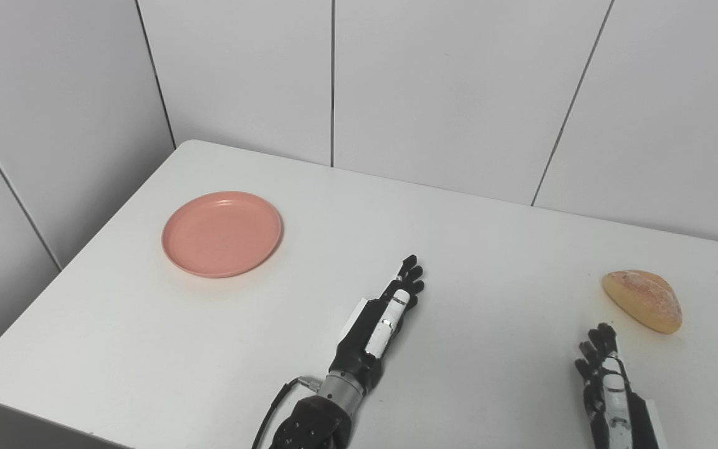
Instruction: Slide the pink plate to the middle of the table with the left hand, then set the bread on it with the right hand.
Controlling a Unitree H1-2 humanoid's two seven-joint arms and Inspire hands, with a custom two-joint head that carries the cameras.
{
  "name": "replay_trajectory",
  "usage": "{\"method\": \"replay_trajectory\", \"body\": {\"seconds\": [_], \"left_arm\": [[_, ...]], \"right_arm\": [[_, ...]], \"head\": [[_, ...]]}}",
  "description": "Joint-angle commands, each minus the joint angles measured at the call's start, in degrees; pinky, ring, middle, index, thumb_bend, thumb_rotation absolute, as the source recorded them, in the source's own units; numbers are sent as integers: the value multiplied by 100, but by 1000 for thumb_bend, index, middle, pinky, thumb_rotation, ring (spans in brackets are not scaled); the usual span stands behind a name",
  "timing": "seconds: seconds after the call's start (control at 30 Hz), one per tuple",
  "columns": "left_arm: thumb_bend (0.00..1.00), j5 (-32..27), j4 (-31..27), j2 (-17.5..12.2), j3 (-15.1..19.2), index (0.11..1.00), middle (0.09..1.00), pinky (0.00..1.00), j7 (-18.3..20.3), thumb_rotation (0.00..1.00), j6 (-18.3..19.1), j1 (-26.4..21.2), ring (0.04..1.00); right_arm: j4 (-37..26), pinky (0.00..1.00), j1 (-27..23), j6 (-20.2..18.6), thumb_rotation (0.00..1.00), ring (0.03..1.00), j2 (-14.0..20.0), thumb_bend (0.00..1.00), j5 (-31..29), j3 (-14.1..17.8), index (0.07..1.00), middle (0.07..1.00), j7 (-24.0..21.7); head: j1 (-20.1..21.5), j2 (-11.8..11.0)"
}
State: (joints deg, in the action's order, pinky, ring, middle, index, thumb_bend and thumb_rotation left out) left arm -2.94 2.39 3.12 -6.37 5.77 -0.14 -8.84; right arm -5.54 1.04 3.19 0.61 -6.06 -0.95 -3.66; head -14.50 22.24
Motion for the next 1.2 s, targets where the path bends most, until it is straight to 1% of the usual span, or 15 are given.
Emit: {"method": "replay_trajectory", "body": {"seconds": [0.0,0.1,0.2,0.3,0.4,0.53,0.7,0.8,0.87,0.97,1.1,1.17], "left_arm": [[472,152,-220,-19,10,970,978,978,-60,1000,-39,-93,959],[455,194,-374,-82,62,965,974,980,-98,1000,13,-189,956],[431,163,-540,-145,142,971,983,986,-74,1000,103,-284,963],[443,118,-684,-198,215,971,983,983,-60,1000,224,-367,966],[446,110,-939,-228,326,970,978,987,-141,1000,473,-454,966],[440,64,-1131,-286,520,965,969,966,-181,1000,561,-597,954],[446,-132,-1178,-490,769,971,974,997,-78,1000,479,-825,961],[472,-190,-1175,-601,934,959,962,988,-148,1000,543,-976,948],[478,-240,-1089,-660,1070,949,956,981,-198,1000,502,-1094,943],[469,-337,-976,-778,1260,945,955,973,-236,1000,497,-1292,943],[433,-425,-934,-883,1409,918,946,968,-285,1000,501,-1473,939],[418,-482,-939,-950,1488,923,953,968,-311,1000,564,-1577,944]], "right_arm": [[-162,1000,-2,51,1000,1000,-22,169,-34,12,1000,1000,-13],[-215,1000,14,-20,1000,1000,-27,174,-31,4,1000,1000,-4],[-189,1000,7,9,1000,1000,-34,169,20,1,1000,1000,24],[-185,1000,-1,-23,1000,1000,-32,174,21,-7,1000,1000,31],[-164,1000,-9,-18,1000,1000,-34,172,-11,-6,1000,1000,20],[-111,1000,-25,30,1000,1000,-26,162,-18,-7,1000,1000,6],[-100,1000,-33,16,1000,1000,-11,168,-47,-7,1000,1000,-14],[-103,1000,-30,13,1000,1000,-14,162,-18,0,1000,1000,15],[-92,1000,-32,60,1000,1000,-2,154,17,-3,1000,1000,17],[-88,1000,-33,56,1000,1000,7,162,30,3,1000,1000,19],[-95,1000,-34,32,1000,1000,-6,162,-15,25,1000,1000,18],[-85,1000,-37,47,1000,1000,4,165,-22,27,1000,1000,9]], "head": [[-9,12],[-15,9],[-23,16],[-30,20],[-42,18],[-52,7],[-115,26],[-139,26],[-155,28],[-176,41],[-209,38],[-234,32]]}}
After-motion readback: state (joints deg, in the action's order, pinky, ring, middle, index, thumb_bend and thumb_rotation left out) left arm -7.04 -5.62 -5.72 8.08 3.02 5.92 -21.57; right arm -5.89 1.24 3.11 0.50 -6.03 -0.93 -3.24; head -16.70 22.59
